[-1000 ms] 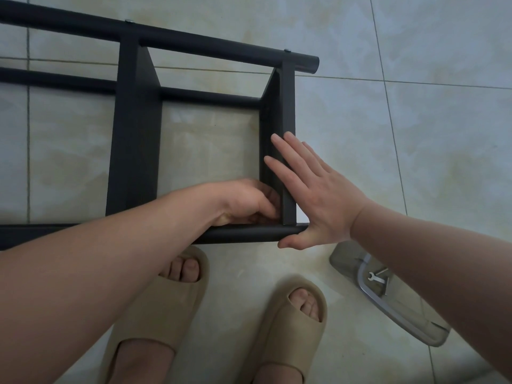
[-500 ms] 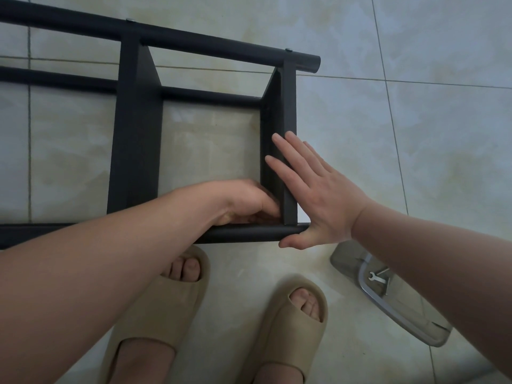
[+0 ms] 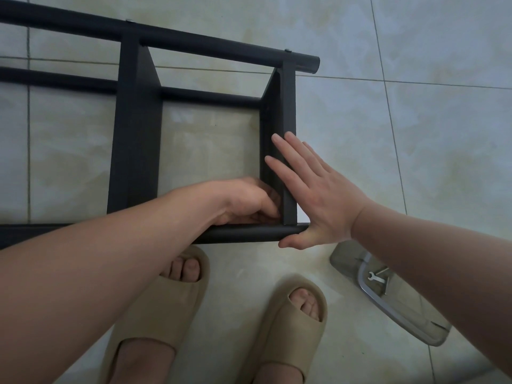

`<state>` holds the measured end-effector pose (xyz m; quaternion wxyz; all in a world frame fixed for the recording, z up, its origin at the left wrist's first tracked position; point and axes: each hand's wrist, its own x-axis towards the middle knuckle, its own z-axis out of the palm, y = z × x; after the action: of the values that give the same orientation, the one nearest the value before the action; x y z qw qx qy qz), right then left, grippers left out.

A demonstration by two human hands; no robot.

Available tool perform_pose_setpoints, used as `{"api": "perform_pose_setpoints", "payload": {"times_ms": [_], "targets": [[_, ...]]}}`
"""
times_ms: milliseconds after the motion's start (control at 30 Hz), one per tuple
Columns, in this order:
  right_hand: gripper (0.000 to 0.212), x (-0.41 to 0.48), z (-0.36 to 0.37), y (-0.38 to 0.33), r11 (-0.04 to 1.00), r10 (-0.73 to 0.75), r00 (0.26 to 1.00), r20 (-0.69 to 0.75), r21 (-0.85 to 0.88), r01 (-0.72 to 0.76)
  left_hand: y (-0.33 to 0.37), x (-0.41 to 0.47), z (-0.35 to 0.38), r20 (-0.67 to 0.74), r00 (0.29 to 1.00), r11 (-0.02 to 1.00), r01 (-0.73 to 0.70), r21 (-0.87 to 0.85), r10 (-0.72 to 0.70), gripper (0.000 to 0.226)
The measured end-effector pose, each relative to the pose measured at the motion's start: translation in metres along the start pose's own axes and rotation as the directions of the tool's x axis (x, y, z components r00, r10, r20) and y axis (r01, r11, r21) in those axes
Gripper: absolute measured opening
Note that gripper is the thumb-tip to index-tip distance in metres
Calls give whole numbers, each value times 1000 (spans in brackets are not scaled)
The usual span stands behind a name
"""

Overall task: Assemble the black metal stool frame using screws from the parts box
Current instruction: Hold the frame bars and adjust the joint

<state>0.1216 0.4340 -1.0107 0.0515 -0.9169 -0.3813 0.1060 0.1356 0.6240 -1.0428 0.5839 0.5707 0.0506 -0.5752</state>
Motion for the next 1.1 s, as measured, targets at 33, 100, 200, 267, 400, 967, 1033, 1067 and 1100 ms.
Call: {"api": "perform_pose_setpoints", "payload": {"times_ms": [33,100,200,267,400,967,1033,1067,1100], "targets": [[126,0,0,0,1000,-3,1000,0,0,3,-1,0,0,4,1000,1000,0,-4,0,26],[127,0,-1,0,1000,-5,1000,1,3,5,-2,-1,0,16,1000,1000,0,-8,0,19],[127,-1,-2,0,1000,-1,1000,-2,-9,1,-1,-1,2,2,1000,1000,0,17,0,12],[125,-2,-5,-2,999,-7,1000,-13,-37,6,-1,-1,3,-10,1000,999,0,37,1,17],[110,-15,-4,-10,996,-10,999,-32,-88,7,-1,-1,4,-24,1000,997,-17,76,18,16],[92,-25,6,-21,984,-31,991,-128,-181,7,-3,1,5,-10,999,993,-34,113,35,31],[91,-26,6,-22,980,-42,990,-134,-196,15,-3,1,5,0,999,992,-34,121,34,29],[91,-26,6,-22,980,-46,990,-134,-199,18,-3,0,5,3,1000,991,-30,128,30,26],[91,-27,6,-22,980,-49,990,-136,-200,21,-2,-1,6,6,1000,990,-26,136,25,23]]}}
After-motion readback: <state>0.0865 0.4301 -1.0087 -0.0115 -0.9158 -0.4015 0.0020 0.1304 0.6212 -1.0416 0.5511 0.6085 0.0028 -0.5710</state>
